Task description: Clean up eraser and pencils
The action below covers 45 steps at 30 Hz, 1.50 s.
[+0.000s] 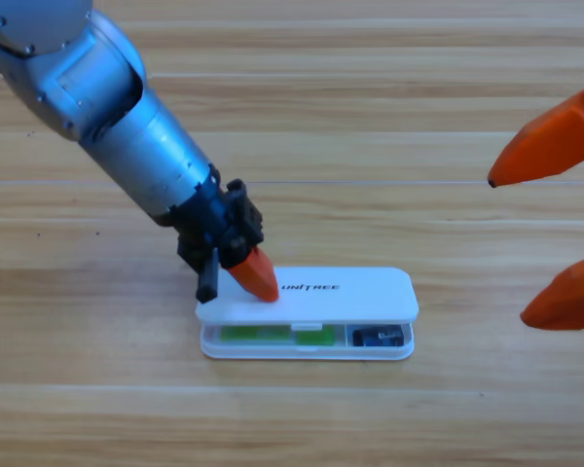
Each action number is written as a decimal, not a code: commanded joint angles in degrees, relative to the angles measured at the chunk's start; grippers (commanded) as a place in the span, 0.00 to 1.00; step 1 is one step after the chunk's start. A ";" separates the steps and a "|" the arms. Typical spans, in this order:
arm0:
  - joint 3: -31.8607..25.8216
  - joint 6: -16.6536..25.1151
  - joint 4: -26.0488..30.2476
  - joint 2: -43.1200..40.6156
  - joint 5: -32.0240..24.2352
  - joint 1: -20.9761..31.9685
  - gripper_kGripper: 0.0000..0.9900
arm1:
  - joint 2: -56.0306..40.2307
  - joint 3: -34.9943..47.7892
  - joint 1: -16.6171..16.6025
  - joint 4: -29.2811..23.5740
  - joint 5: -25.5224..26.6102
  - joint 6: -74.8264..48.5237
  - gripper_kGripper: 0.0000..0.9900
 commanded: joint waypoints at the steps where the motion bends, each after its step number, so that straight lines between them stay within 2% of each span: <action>1: 2.03 -0.51 -1.38 3.17 0.87 -2.43 0.00 | -0.15 1.31 -1.16 -0.82 1.06 -0.15 1.00; 21: 5.28 0.37 -5.60 4.93 1.40 -2.69 0.00 | 0.03 1.22 -1.16 -0.82 1.50 -0.07 1.00; 32: 5.02 0.28 -5.60 3.79 1.57 -2.69 0.00 | 0.56 0.96 -0.11 -0.82 1.50 0.11 1.00; 36: 2.74 0.55 -2.26 0.09 1.31 -2.60 0.00 | 0.73 0.96 0.25 -0.82 1.58 0.11 1.00; 37: 2.30 0.72 -1.47 -1.14 1.13 -2.60 0.10 | 0.73 0.96 0.33 -0.82 1.58 0.11 1.00; 38: 1.86 1.16 -0.50 -2.54 1.05 -2.51 0.36 | 0.73 0.96 0.33 -0.82 1.58 0.11 1.00; 39: 1.42 1.16 0.56 -4.12 1.22 -2.07 0.68 | 0.73 0.96 0.33 -0.82 1.58 0.11 1.00; 40: 1.15 1.07 1.43 -5.88 1.22 -1.46 0.91 | 0.73 0.96 0.33 -0.82 1.58 0.11 1.00; 41: 0.71 0.99 2.49 -7.55 1.13 -0.93 0.99 | 0.73 0.96 0.33 -0.82 1.58 0.11 1.00; 45: 0.45 0.99 6.44 -16.25 0.52 1.70 1.00 | 0.82 0.96 0.42 -0.82 1.58 0.11 1.00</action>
